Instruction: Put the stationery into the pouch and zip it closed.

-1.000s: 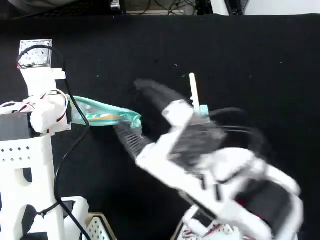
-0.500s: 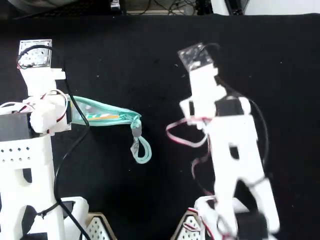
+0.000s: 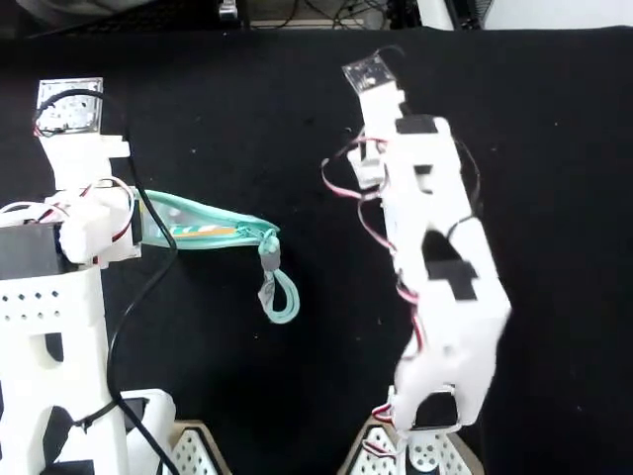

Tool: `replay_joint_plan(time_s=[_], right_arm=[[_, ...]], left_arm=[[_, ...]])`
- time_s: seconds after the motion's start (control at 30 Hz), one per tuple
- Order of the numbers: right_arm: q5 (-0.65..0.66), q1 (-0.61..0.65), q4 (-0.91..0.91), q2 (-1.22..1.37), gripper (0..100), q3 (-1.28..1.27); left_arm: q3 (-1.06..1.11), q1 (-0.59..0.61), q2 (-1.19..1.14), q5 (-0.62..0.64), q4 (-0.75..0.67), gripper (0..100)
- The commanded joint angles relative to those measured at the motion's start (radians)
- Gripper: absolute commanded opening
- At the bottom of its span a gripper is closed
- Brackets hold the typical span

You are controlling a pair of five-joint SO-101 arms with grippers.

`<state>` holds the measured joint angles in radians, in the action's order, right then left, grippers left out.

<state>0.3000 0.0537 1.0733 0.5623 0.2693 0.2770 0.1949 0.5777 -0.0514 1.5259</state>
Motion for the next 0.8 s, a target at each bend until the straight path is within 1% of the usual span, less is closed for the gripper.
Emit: replay_joint_plan(time_s=[0.0, 0.23, 0.27, 0.37, 0.4, 0.43, 0.63, 0.77], right_arm=[[0.002, -0.025, 0.075, 0.143, 19.1, 0.295], [0.008, -0.041, 0.247, 0.435, 17.8, 0.691], [0.009, -0.041, 0.273, 0.47, 15.4, 0.745], [0.009, -0.04, 0.35, 0.555, 3.3, 0.903], [0.009, -0.04, 0.377, 0.579, 0.7, 0.957], [0.009, -0.04, 0.41, 0.598, 2.1, 1.015], [0.009, -0.034, 0.661, 0.667, 1.2, 1.425], [0.006, -0.032, 0.694, 0.568, 1.2, 1.391]], left_arm=[[0.035, 0.002, -0.017, -0.008, -0.011, 3], [0.035, 0.002, -0.017, -0.008, -0.011, 3], [0.035, 0.002, -0.017, -0.008, -0.011, 3], [0.035, 0.002, -0.017, -0.008, -0.011, 3], [0.035, 0.002, -0.017, -0.008, -0.011, 3], [0.035, 0.002, -0.017, -0.008, -0.011, 3], [0.035, 0.002, -0.017, -0.008, -0.011, 3], [0.035, -0.001, -0.017, -0.008, -0.011, 3]])
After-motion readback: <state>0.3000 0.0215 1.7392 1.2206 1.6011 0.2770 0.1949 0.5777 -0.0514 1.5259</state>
